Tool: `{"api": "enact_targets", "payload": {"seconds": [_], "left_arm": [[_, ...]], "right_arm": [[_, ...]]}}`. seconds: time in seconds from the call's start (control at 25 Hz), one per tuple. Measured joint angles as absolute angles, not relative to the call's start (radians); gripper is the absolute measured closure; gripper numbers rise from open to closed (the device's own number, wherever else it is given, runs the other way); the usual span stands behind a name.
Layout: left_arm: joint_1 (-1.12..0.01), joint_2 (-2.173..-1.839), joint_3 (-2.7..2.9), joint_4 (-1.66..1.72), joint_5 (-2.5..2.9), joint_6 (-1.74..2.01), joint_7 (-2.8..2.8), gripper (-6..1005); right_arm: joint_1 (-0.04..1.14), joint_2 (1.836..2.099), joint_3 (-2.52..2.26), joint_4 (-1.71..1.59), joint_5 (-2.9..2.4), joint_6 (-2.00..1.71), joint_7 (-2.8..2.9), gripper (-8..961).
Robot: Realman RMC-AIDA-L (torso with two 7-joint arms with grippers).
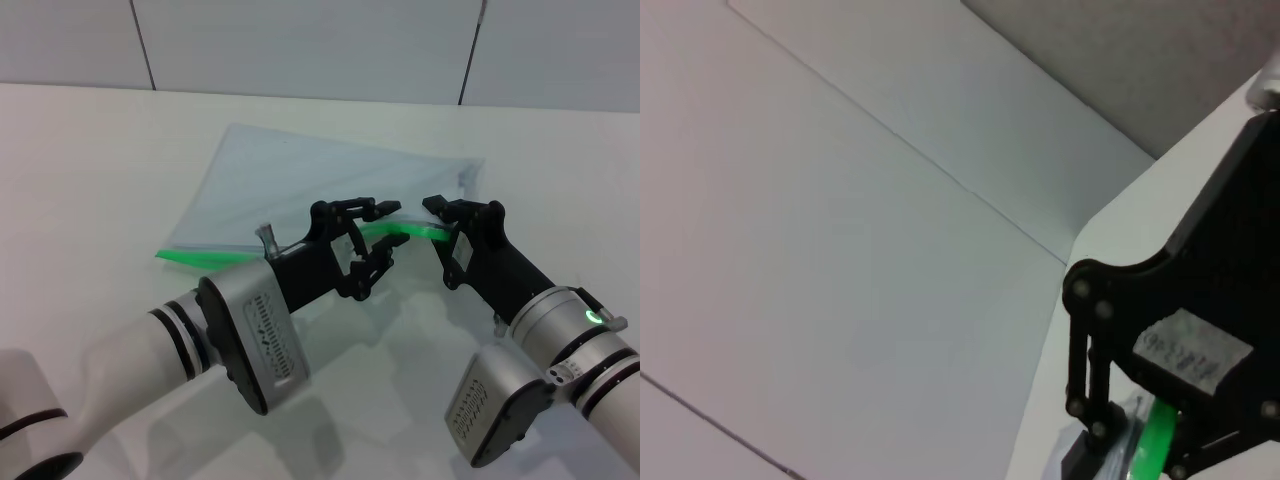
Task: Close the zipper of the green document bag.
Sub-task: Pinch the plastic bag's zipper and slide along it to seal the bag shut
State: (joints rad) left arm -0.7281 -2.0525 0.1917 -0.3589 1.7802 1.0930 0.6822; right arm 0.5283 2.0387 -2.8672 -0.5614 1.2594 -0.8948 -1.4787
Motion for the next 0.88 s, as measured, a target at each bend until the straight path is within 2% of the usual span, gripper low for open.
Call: {"api": "enact_targets", "payload": {"seconds": [0.88], "left_arm": [[-0.722,-2.056,0.184,-0.362,1.777,1.096,0.779,861]], "right_arm": [[0.529,2.037,-2.875,-0.561,1.256,-0.894,-1.482,932]]}}
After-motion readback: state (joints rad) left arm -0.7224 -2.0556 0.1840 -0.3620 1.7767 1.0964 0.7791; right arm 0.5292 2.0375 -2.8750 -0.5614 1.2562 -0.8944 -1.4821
